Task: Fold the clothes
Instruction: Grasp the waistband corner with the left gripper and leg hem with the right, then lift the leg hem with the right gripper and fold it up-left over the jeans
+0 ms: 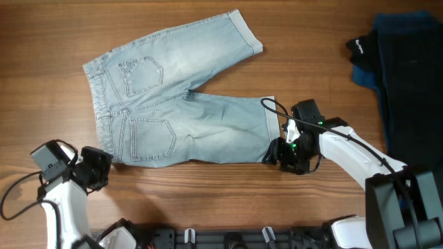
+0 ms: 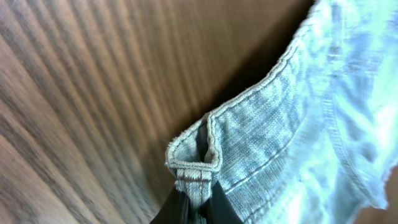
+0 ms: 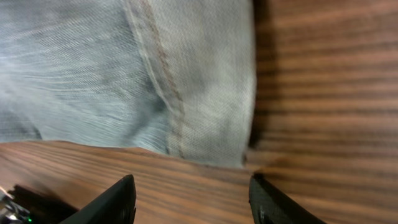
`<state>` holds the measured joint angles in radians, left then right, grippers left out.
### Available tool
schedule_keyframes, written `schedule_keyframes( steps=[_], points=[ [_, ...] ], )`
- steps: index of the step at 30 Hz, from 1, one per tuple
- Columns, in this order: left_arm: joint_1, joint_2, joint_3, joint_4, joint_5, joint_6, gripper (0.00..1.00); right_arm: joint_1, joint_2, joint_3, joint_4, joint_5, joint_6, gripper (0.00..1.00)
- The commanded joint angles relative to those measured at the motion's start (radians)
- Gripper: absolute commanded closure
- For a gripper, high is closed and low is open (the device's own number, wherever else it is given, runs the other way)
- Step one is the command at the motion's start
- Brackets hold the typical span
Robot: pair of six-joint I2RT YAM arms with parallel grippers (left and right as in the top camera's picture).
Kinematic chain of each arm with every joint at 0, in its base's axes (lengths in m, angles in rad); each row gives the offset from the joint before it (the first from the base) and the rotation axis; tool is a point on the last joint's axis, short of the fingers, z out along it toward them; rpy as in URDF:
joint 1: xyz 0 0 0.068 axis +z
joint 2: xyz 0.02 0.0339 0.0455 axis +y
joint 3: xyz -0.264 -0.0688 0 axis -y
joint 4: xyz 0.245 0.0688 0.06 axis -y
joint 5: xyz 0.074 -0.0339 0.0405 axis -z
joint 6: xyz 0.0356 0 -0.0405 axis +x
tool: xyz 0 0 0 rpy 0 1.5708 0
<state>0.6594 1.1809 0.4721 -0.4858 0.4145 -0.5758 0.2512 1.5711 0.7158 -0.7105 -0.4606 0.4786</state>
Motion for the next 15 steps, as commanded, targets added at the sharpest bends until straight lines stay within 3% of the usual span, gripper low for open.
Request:
schedule_keyframes(
  steps=[1, 7, 15],
  points=[
    [-0.004, -0.111, -0.007, -0.035, 0.042, 0.049, 0.96, 0.006, 0.009, -0.005, -0.056, -0.011, 0.135, 0.41],
    [-0.004, -0.177, -0.007, -0.097, 0.042, 0.072, 0.96, 0.006, 0.009, -0.005, 0.064, 0.016, 0.311, 0.45],
    [-0.004, -0.177, -0.007, -0.109, 0.042, 0.076, 0.96, 0.000, 0.009, -0.005, 0.115, 0.173, 0.422, 0.63]
  ],
)
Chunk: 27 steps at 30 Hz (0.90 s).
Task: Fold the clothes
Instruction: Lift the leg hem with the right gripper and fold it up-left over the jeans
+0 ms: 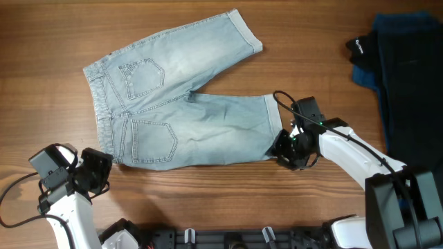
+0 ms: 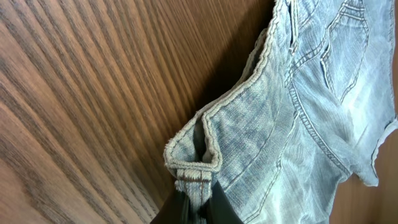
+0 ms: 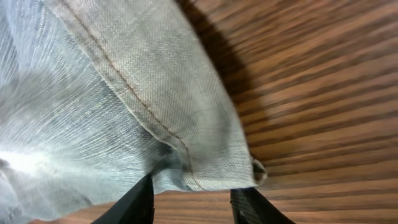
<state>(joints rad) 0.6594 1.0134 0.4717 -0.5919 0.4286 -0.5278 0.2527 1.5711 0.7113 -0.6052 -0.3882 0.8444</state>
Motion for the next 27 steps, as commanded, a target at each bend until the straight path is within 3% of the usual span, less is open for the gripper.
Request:
schedule_keyframes(
  steps=[1, 6, 9, 16, 21, 27],
  points=[
    [-0.004, -0.010, -0.007, -0.003, 0.027, 0.027, 0.96, -0.005, 0.009, 0.000, 0.012, 0.131, 0.056, 0.64],
    [-0.004, -0.010, -0.007, -0.003, 0.027, 0.029, 0.96, -0.011, 0.009, 0.000, 0.043, 0.254, 0.013, 0.77],
    [-0.004, -0.010, -0.007, -0.013, 0.028, 0.050, 0.96, -0.011, 0.009, 0.003, 0.143, 0.274, -0.169, 0.96],
    [-0.004, -0.010, 0.016, -0.104, 0.044, 0.054, 0.96, -0.011, -0.108, 0.093, 0.001, 0.341, -0.229, 0.96],
    [-0.004, -0.026, 0.103, -0.286, 0.047, 0.053, 0.96, -0.011, -0.306, 0.203, -0.170, 0.434, -0.239, 0.96],
    [-0.004, -0.095, 0.189, -0.632, 0.058, 0.077, 0.96, -0.022, -0.442, 0.381, -0.341, 0.510, -0.216, 0.96]
  ],
)
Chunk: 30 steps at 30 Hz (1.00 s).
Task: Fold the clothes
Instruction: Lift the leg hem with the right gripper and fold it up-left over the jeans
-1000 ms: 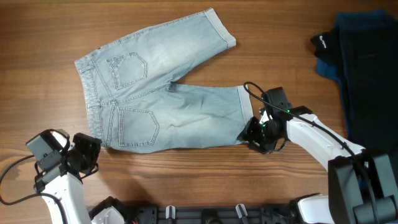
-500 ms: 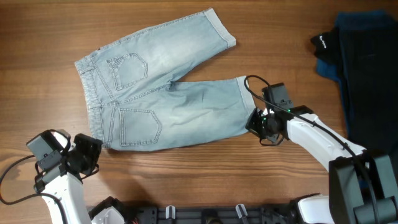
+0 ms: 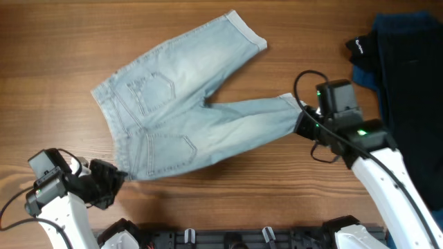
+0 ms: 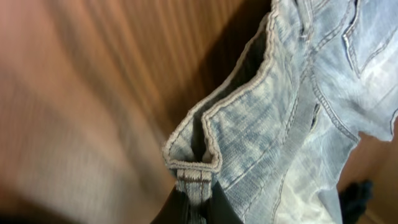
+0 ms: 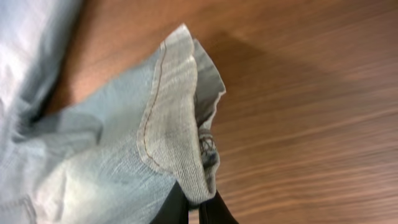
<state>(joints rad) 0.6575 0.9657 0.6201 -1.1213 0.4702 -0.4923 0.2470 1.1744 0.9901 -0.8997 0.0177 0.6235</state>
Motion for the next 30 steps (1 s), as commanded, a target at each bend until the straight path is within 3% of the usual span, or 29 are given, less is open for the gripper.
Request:
schedule_keyframes(
  steps=[1, 5, 9, 14, 17, 22, 30],
  points=[
    [-0.002, -0.066, 0.042, -0.172, 0.011, 0.062, 0.96, -0.023, -0.051, 0.140, -0.074, 0.107, 0.004, 0.96],
    [-0.002, -0.138, 0.042, -0.391, -0.040, 0.130, 0.96, -0.063, -0.028, 0.366, -0.167, 0.102, -0.041, 0.96],
    [-0.004, -0.165, 0.042, -0.417, -0.061, 0.149, 0.96, -0.077, 0.076, 0.531, -0.146, 0.063, -0.048, 0.96],
    [-0.005, -0.155, 0.042, -0.284, -0.022, 0.133, 0.96, -0.077, 0.280, 0.549, -0.036, -0.040, -0.052, 0.96],
    [-0.006, -0.132, 0.044, -0.143, -0.012, 0.056, 0.96, -0.077, 0.383, 0.549, 0.037, -0.056, -0.051, 0.96],
    [-0.013, -0.031, 0.111, -0.011, 0.020, 0.067, 0.96, -0.077, 0.450, 0.549, 0.121, -0.056, -0.044, 0.96],
    [-0.253, 0.307, 0.447, 0.169, -0.087, 0.196, 0.96, -0.089, 0.506, 0.549, 0.220, -0.018, -0.010, 0.96]
  ],
)
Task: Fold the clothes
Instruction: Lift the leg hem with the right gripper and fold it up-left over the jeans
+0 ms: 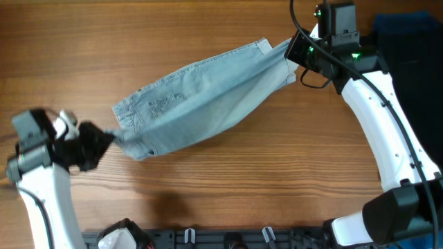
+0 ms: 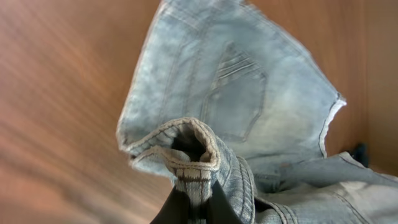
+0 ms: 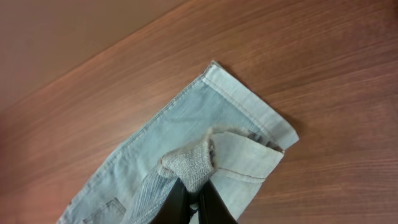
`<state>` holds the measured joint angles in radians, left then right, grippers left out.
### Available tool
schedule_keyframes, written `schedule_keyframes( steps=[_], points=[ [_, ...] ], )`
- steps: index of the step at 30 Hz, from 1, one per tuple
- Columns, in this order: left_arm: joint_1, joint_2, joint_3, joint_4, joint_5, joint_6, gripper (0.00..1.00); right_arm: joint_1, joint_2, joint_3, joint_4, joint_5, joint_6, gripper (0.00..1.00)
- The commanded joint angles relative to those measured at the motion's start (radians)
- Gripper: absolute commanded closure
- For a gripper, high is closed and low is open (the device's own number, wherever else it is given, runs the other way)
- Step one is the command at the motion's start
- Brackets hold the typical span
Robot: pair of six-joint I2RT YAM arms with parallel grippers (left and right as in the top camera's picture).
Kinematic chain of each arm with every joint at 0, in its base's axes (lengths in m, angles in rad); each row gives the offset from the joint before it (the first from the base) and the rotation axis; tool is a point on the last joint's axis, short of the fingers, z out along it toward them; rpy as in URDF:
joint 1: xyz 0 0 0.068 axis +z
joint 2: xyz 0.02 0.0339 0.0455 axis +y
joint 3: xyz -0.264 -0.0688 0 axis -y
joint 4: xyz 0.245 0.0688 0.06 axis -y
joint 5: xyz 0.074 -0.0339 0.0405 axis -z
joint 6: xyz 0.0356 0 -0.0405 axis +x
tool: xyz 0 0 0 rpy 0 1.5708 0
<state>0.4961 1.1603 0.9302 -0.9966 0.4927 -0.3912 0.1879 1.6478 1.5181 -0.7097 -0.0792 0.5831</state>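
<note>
The light-blue denim shorts [image 1: 208,97] hang stretched between both arms, one leg doubled over the other, running from lower left to upper right above the table. My left gripper [image 1: 104,142] is shut on the waistband corner [image 2: 193,171] at the left end. My right gripper [image 1: 294,50] is shut on the bunched leg hem [image 3: 189,165] at the upper right, held over the other leg's hem [image 3: 249,109]. A back pocket [image 2: 239,96] faces the left wrist camera.
A pile of dark blue and black clothes [image 1: 408,62] lies along the right edge of the wooden table [image 1: 228,187]. The dark frame of the arm bases [image 1: 228,238] runs along the front edge.
Both arms have risen and moved away from the front edge. The right gripper has carried its leg hem to the far right, over the other leg. The shorts now lie doubled lengthwise.
The shorts lay flat with legs spread; my left gripper held the waistband corner and my right stood open at the near leg's hem. The right then shut on that hem. Both lifted their ends, and now the near leg sits over the far one.
</note>
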Motion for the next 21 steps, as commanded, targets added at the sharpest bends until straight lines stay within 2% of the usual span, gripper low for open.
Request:
schedule_keyframes(
  steps=[1, 2, 4, 10, 21],
  points=[
    [-0.117, 0.142, 0.174, 0.048, -0.160, 0.100, 0.96, -0.038, 0.040, 0.021, 0.039, 0.079, 0.040, 0.96],
    [-0.156, 0.197, 0.241, 0.053, -0.238, 0.104, 0.96, -0.057, 0.057, 0.021, 0.056, 0.079, 0.059, 0.96],
    [-0.185, 0.247, 0.283, 0.097, -0.252, 0.153, 0.96, -0.077, 0.077, 0.021, 0.078, 0.079, 0.074, 0.96],
    [-0.203, 0.343, 0.288, 0.231, -0.369, 0.145, 0.96, -0.096, 0.150, 0.021, 0.210, 0.037, 0.047, 0.96],
    [-0.226, 0.492, 0.279, 0.219, -0.453, 0.138, 0.96, -0.096, 0.311, 0.021, 0.248, 0.016, 0.072, 0.96]
  ],
)
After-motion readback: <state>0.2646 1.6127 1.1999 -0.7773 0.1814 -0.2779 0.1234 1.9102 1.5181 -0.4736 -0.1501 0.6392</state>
